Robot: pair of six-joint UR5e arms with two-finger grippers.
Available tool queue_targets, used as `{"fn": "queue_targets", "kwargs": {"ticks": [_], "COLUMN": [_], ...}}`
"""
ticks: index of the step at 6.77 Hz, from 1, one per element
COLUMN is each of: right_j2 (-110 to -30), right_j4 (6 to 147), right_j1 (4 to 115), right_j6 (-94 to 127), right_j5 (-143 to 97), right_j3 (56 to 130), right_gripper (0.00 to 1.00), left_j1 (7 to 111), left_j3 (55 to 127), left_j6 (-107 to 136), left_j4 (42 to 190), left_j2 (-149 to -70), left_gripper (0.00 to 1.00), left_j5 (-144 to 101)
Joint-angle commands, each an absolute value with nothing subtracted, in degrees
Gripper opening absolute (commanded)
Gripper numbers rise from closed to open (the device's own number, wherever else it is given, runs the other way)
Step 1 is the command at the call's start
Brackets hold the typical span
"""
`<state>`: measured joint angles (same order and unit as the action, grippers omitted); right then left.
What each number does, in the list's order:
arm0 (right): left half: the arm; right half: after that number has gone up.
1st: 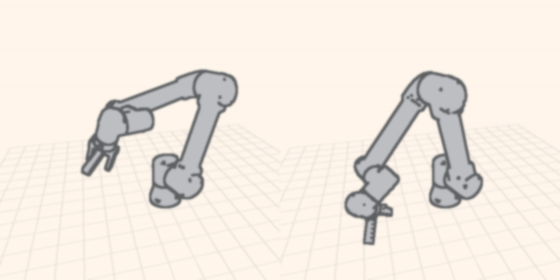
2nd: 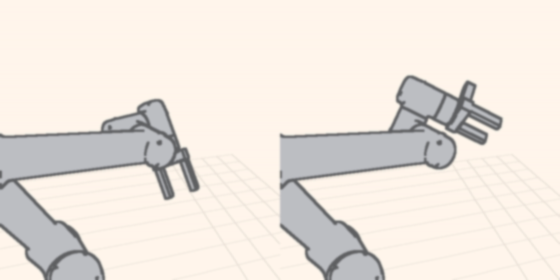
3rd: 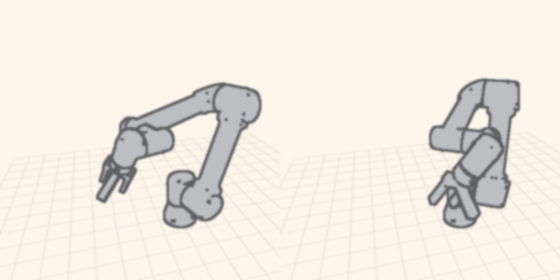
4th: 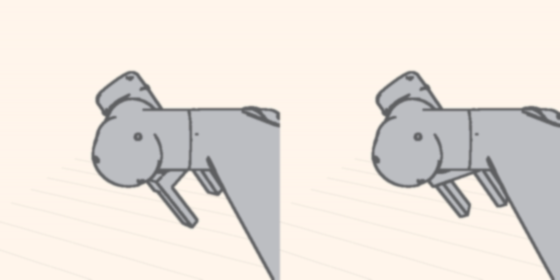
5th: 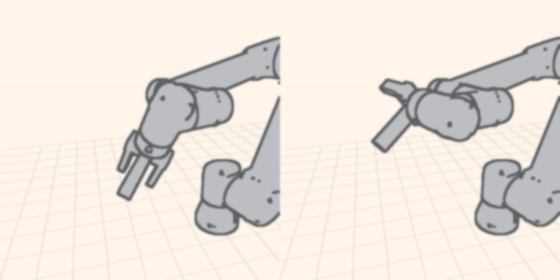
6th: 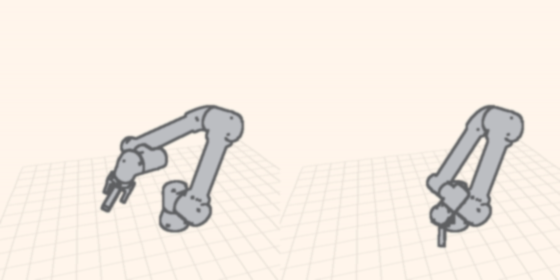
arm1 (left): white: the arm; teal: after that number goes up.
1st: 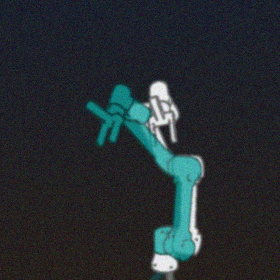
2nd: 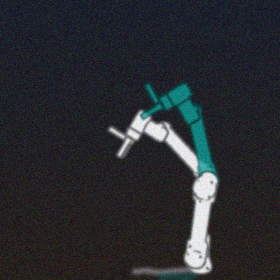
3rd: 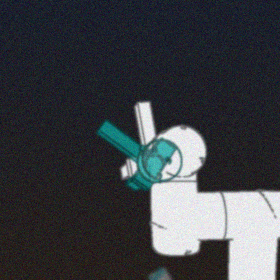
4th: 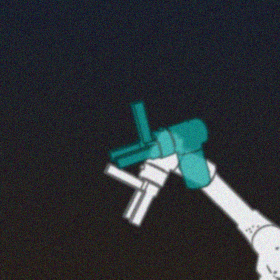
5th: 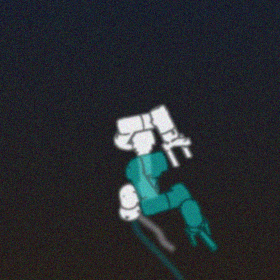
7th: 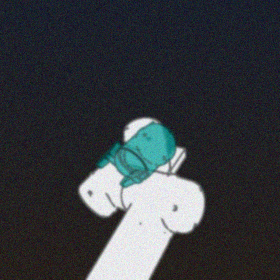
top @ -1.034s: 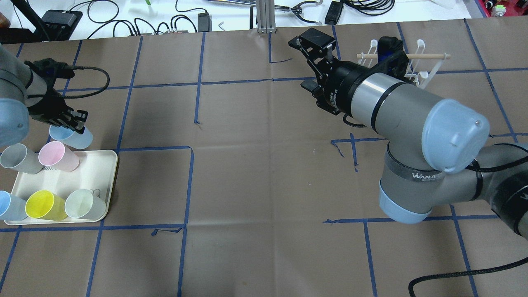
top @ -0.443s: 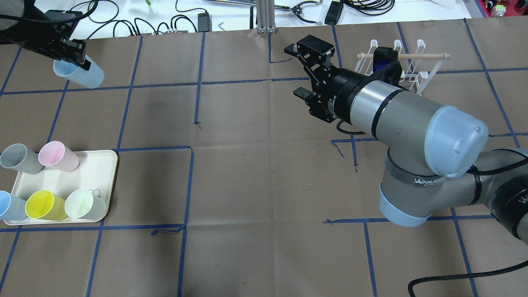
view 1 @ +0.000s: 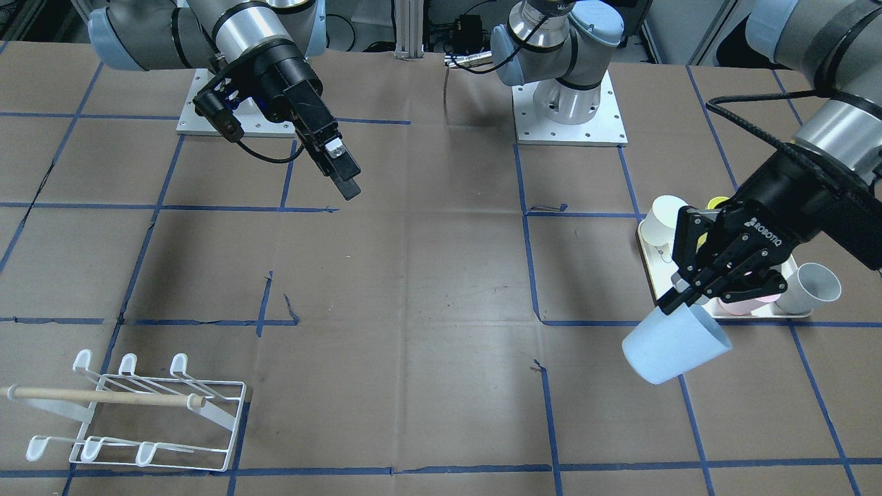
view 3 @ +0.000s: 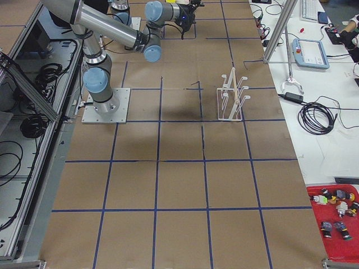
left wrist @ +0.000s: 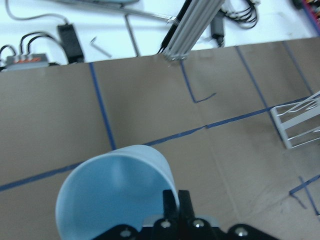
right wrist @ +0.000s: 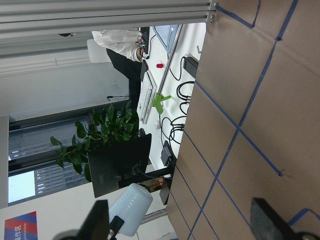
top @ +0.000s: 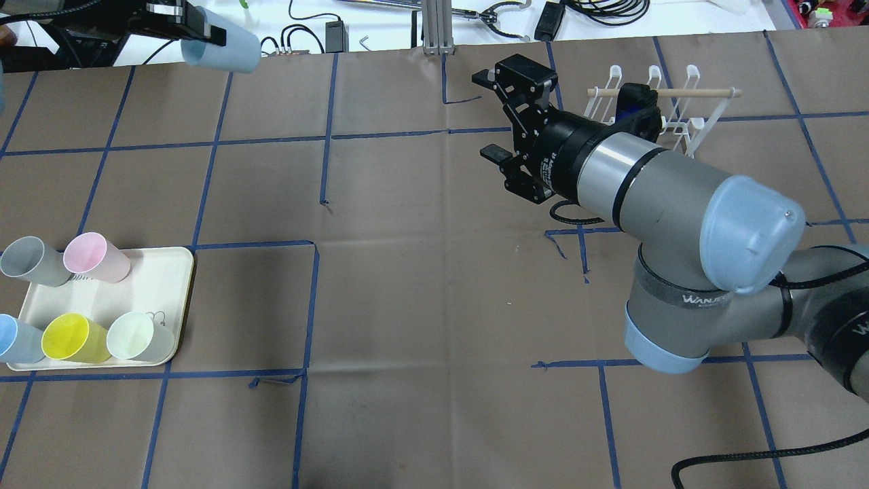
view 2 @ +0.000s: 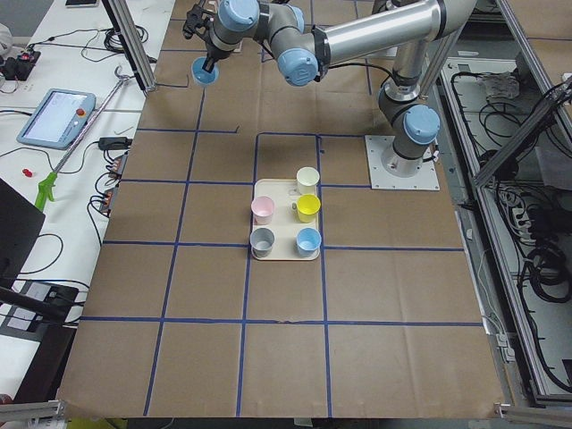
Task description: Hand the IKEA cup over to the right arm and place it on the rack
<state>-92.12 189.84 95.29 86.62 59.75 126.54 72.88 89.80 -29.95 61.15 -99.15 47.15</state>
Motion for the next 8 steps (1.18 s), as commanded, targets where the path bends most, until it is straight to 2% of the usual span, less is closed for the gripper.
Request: {"fn": "queue_targets", "kwargs": {"ticks": [1, 6, 8], "right_j2": [-91.8, -86.5, -84.4], "right_j4": [191.3, 190.9, 191.1], "right_j1": [95.3, 95.3, 95.4], "right_j6": [87.4, 87.9, 91.3], "right_j5": [60.4, 60.2, 60.5], "right_j3": [126.6, 124.5, 123.4], "right_gripper": [1.0, 1.0, 1.0], "left_j1": [77.1, 84.4, 86.6], "left_j3": [98.0, 114.8, 118.3], "left_j6": [-29.7, -25.7, -17.3], "left_j4": [40.5, 1.4, -11.7], "left_j2": [-100.0, -105.4, -106.1], "left_gripper": [0.0, 0.0, 0.0], "left_j5": [37.8, 27.0, 27.6]}}
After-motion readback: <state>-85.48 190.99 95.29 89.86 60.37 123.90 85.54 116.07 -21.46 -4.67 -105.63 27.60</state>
